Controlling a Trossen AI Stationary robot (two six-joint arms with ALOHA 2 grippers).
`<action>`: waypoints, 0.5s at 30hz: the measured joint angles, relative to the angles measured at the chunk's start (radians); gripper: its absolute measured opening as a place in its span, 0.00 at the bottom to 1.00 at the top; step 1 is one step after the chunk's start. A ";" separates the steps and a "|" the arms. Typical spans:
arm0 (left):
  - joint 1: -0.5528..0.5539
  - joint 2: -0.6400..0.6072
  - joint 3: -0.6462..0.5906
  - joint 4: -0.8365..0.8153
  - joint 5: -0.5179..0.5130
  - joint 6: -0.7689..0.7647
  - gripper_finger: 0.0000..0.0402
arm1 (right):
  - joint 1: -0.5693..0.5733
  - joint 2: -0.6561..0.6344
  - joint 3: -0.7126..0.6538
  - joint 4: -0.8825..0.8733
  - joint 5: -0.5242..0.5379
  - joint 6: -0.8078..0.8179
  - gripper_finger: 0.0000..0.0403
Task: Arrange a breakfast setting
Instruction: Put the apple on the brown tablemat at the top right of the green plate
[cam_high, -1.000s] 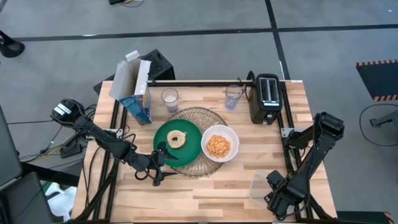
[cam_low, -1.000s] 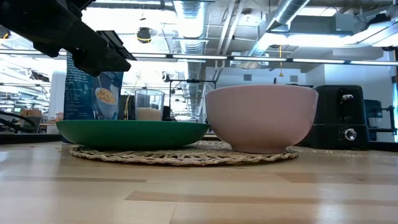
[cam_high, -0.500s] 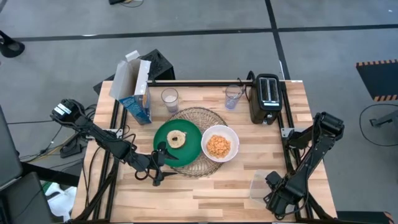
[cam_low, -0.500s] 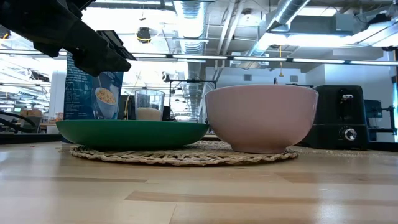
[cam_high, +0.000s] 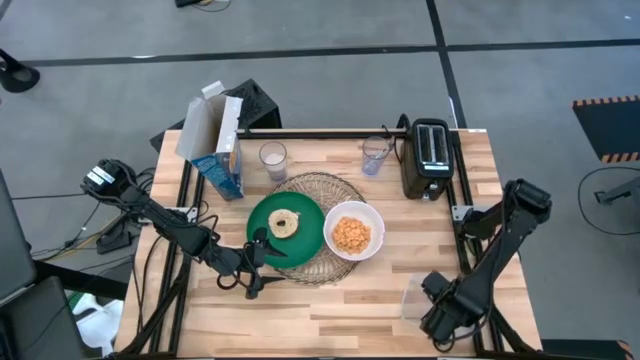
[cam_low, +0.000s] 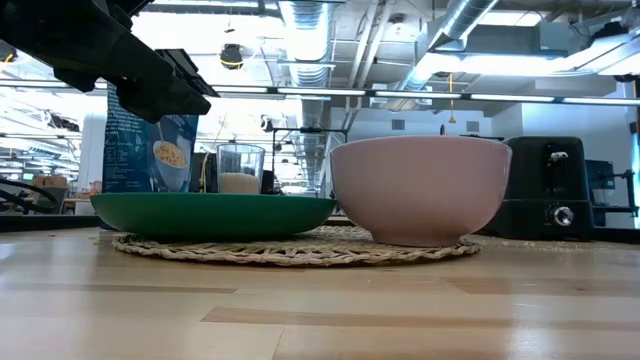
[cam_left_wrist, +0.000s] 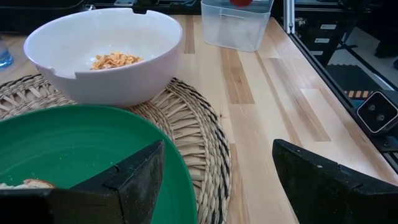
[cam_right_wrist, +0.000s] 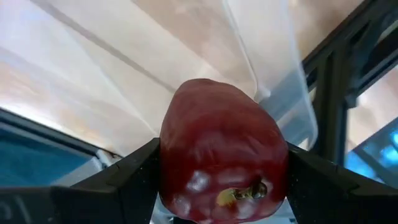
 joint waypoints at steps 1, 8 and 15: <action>0.000 0.000 0.000 0.000 0.000 0.000 0.70 | -0.011 0.000 0.025 -0.027 0.016 -0.017 0.77; 0.000 0.000 0.000 0.000 0.000 -0.001 0.70 | -0.088 0.000 0.193 -0.133 0.190 -0.142 0.76; 0.000 0.000 0.000 -0.001 0.001 -0.003 0.70 | -0.160 0.000 0.303 -0.137 0.371 -0.294 0.76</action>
